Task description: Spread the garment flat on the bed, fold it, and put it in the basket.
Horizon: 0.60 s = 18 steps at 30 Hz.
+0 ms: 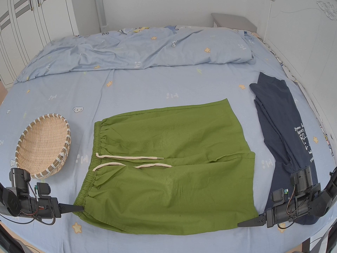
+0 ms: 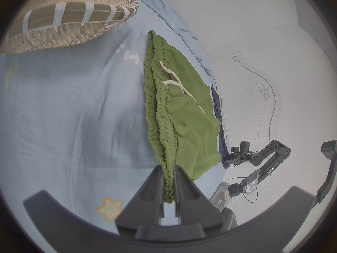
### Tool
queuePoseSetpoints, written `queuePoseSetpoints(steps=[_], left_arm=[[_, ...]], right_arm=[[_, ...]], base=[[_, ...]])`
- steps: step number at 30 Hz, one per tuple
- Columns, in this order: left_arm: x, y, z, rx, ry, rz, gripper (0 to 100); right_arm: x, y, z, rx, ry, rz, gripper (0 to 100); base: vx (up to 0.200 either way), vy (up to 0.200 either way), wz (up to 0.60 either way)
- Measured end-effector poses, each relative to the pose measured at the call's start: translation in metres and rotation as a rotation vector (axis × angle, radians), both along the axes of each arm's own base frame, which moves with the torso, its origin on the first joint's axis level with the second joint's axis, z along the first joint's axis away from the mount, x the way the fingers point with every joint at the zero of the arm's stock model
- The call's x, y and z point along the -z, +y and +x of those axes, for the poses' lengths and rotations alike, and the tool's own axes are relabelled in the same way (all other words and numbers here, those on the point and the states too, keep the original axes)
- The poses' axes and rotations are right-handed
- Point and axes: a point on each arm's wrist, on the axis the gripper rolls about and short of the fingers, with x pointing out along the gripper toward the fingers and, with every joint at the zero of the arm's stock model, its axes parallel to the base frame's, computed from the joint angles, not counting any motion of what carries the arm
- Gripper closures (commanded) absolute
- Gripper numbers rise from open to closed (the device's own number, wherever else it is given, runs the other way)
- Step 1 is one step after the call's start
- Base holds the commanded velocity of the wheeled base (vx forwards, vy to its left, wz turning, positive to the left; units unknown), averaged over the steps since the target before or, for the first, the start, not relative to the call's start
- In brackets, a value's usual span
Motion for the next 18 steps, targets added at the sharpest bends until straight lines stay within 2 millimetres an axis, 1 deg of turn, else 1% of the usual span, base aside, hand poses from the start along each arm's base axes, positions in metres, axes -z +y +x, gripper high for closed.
queuePoseSetpoints(steps=[5, 6, 18], left_arm=[[0.0000, -0.0001, 0.0000, 0.001, 0.000, 0.000, 100], [0.0000, -0.0002, 0.0000, 0.001, 0.001, 0.000, 100], [0.0002, 0.0002, 0.0006, 0.000, 0.000, 0.000, 100]], right_arm=[[0.0031, 0.0020, -0.0013, -0.010, 0.012, 0.001, 0], [0.0034, 0.0021, -0.0014, -0.011, 0.012, 0.001, 100], [0.0071, -0.0007, -0.0037, 0.003, 0.026, -0.005, 100]], base=[[0.000, 0.000, 0.00], [0.000, 0.000, 0.00], [0.000, 0.000, 0.00]])
